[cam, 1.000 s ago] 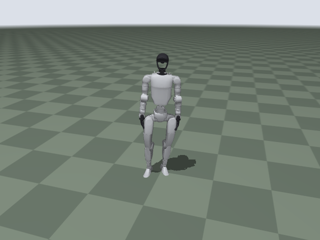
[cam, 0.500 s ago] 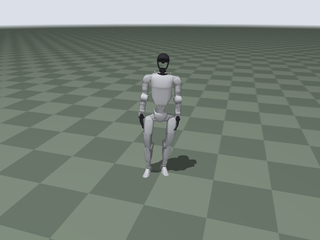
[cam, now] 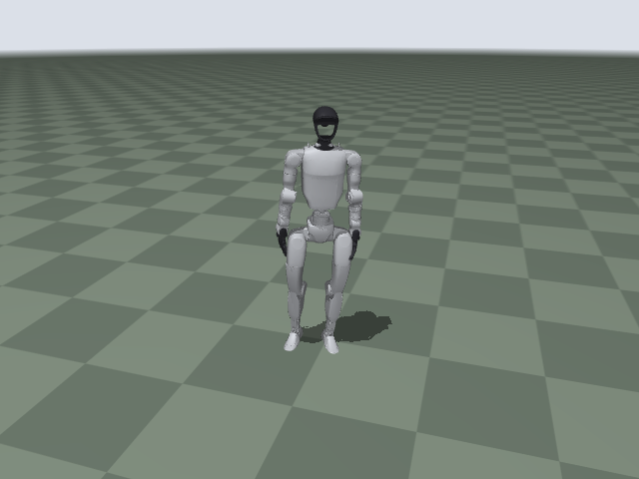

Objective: In place motions

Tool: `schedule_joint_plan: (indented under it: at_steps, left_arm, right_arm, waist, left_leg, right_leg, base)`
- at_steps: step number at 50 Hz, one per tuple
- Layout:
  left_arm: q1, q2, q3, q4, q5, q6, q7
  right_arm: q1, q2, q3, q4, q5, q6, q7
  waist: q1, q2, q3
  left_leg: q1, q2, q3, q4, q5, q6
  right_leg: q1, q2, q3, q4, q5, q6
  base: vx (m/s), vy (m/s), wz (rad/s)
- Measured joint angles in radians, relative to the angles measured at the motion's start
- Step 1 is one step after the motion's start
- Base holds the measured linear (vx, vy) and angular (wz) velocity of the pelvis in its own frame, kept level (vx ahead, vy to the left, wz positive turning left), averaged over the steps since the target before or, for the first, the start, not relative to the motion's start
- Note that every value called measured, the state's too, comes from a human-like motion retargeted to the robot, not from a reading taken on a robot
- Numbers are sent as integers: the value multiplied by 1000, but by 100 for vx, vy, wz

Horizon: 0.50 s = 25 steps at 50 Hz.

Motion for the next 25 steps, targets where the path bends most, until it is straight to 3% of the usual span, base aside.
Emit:
schedule_joint_plan:
  at_steps: [7,18,25]
  left_arm:
    - [-7,0,-8,-11,-3,-5,-3]
    - [34,36,69,60,-19,4,54]
    - [69,47,104,74,-43,12,62]
  right_arm:
    - [-2,-16,-14,22,-7,15,3]
    - [-43,-29,-13,-20,-22,16,4]
    - [-77,-34,-4,-77,-8,6,12]
  waist:
    - [-50,-13,10]
    - [40,-37,24]
    - [76,-19,50]
  left_leg:
    - [-44,-69,-226,9,58,2]
    - [-67,-96,-302,3,136,-61]
    - [-76,-90,-345,2,165,-118]
  right_leg:
    - [51,-35,-244,-19,-5,5]
    - [120,-39,-402,-11,-52,28]
    - [164,-29,-500,33,-78,40]
  base:
    - [28,-8,184]
    - [24,-2,102]
    - [10,1,99]
